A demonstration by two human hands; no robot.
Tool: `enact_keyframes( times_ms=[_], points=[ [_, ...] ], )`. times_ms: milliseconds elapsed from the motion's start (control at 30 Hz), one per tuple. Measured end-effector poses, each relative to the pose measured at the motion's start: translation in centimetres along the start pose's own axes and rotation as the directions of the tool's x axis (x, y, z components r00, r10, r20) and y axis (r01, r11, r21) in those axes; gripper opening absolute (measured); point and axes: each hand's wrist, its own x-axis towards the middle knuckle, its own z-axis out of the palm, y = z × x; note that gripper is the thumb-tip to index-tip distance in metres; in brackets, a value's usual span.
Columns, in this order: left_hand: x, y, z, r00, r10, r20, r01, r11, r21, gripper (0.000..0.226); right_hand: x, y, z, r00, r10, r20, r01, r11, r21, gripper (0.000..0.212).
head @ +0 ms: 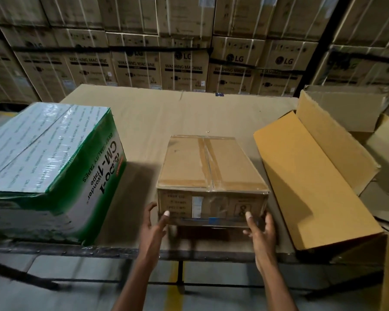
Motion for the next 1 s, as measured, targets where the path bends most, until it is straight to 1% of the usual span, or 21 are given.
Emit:
enact_keyframes(
  times_ms=[67,133,167,200,233,367,467,533,600,667,733,800,867,900,933,1000],
  points=[
    [0.0,2.0,0.7,0.995,0.084,0.045,-0.08,0.993,-0.083,0.051,0.5,-2.1,0.1,0.997,-0.073,0.003,0.072,0.993,0.094,0.069],
    [0.1,4.4,1.2,0.978,0.19,0.082,-0.181,0.978,-0.106,0.056,1.1,-4.4,0.3,0.991,-0.125,0.048,0.11,0.966,0.233,0.056],
    [0.3,5.5,1.4,0.967,0.237,0.092,-0.227,0.968,-0.105,0.062,1.4,-5.7,0.4,0.984,-0.157,0.081,0.124,0.942,0.312,0.057],
    [0.5,6.5,1.6,0.956,0.274,0.101,-0.264,0.959,-0.098,0.067,1.7,-7.0,0.4,0.975,-0.194,0.11,0.141,0.918,0.371,0.062],
    [0.8,7.5,1.7,0.946,0.306,0.107,-0.297,0.95,-0.093,0.071,1.9,-8.3,0.5,0.967,-0.222,0.128,0.155,0.904,0.399,0.067],
    [2.8,10.9,2.0,0.903,0.421,0.083,-0.415,0.906,-0.081,0.086,2.6,-12.5,1.1,0.933,-0.33,0.147,0.28,0.918,0.281,0.076],
    [5.0,12.3,2.0,0.878,0.471,0.086,-0.474,0.88,0.025,0.1,2.6,-14.5,1.9,0.903,-0.407,0.137,0.359,0.891,0.277,0.076],
    [5.9,12.9,1.9,0.87,0.491,0.043,-0.492,0.863,0.112,0.107,2.3,-15.4,2.1,0.892,-0.433,0.128,0.392,0.883,0.257,0.075],
    [6.2,13.3,1.8,0.85,0.527,-0.005,-0.517,0.836,0.185,0.109,2.3,-15.7,1.9,0.877,-0.463,0.129,0.433,0.878,0.206,0.073],
    [6.6,13.3,1.5,0.828,0.559,-0.051,-0.53,0.809,0.256,0.11,2.5,-15.7,1.6,0.858,-0.497,0.13,0.486,0.867,0.111,0.069],
    [6.9,13.3,1.3,0.819,0.567,-0.087,-0.52,0.798,0.303,0.108,3.0,-15.4,1.3,0.842,-0.523,0.133,0.524,0.851,0.027,0.066],
    [7.0,13.1,1.4,0.814,0.572,-0.096,-0.513,0.787,0.343,0.104,3.6,-14.7,1.3,0.829,-0.545,0.125,0.551,0.835,-0.013,0.067],
    [7.0,12.9,1.9,0.808,0.581,-0.098,-0.484,0.75,0.451,0.105,4.3,-13.8,1.7,0.832,-0.543,0.11,0.551,0.833,-0.055,0.078],
    [7.1,12.5,2.1,0.816,0.571,-0.092,-0.472,0.749,0.466,0.106,4.5,-13.3,1.9,0.847,-0.519,0.113,0.527,0.849,-0.05,0.085],
    [7.3,12.2,2.4,0.83,0.552,-0.082,-0.471,0.771,0.429,0.107,4.7,-12.7,2.2,0.866,-0.484,0.123,0.489,0.872,-0.017,0.089],
    [8.1,10.7,2.7,0.864,0.501,-0.057,-0.464,0.835,0.296,0.11,5.1,-11.4,2.9,0.894,-0.421,0.153,0.418,0.907,0.051,0.087]
  ],
)
